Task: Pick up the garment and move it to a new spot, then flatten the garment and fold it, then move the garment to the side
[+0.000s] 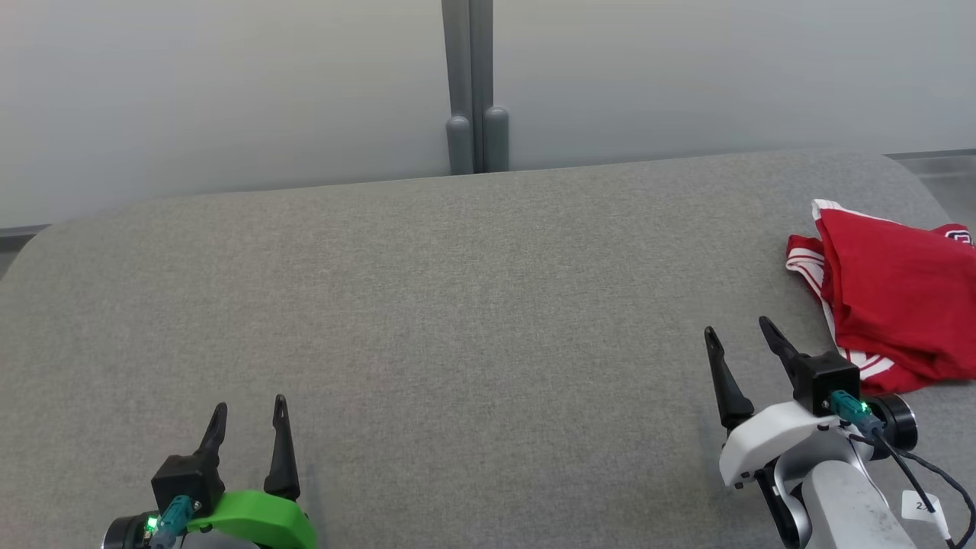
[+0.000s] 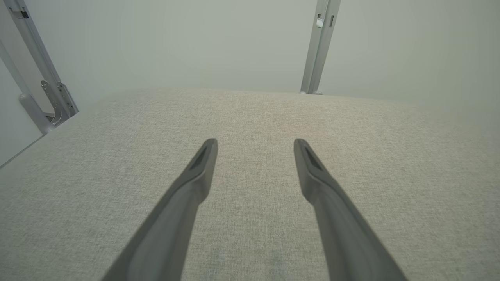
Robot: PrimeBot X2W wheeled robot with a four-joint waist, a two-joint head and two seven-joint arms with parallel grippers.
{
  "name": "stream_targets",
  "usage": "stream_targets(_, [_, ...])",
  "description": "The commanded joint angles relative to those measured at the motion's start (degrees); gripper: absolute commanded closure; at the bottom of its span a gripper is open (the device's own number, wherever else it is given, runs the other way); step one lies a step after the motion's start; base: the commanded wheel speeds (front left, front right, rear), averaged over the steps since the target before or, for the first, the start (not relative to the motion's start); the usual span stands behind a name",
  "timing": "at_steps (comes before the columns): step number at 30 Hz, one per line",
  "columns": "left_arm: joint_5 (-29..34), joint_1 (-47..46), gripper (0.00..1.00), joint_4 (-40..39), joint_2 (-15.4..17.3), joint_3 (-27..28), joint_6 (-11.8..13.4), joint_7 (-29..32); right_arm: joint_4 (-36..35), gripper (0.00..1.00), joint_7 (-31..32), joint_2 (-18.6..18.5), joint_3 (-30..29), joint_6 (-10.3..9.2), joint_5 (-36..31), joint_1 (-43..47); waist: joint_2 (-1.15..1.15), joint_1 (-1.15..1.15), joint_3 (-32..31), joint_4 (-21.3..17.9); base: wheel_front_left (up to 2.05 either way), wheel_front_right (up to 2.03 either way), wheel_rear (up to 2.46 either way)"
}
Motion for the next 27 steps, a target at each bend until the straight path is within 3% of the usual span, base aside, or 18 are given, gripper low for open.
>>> stream_targets(1, [0.0, 0.0, 0.00, -0.1, 0.2, -0.2, 0.1, 0.0, 0.0, 0.00, -0.1, -0.2, -0.2, -0.10, 0.0, 0.0, 0.00, 0.00, 0.3, -3.1, 0.00, 0.00, 0.00])
stream_targets(25, [-1.3, 0.8, 0.00, -0.2, 0.3, -0.6, -1.0, 0.0, 0.4, 0.00, -0.1, -0.8, 1.5, -0.08, 4.2, 1.4, 0.00, 0.00, -0.1, -3.2, 0.00, 0.00, 0.00])
stream_targets(26, [-1.2, 0.0, 1.00, 0.0, 0.0, -0.7, -0.8, 0.0, 0.4, 1.00, 0.0, -0.5, 1.5, 0.00, 4.2, 1.1, 0.00, 0.00, -0.1, -3.2, 0.00, 0.00, 0.00])
stream_targets(27, [-1.2, 0.0, 1.00, 0.4, -0.1, -0.7, -0.8, 0.0, 0.8, 1.00, 0.0, -0.4, 1.4, 0.01, 4.2, 1.3, 0.00, 0.00, -0.1, -3.2, 0.00, 0.00, 0.00])
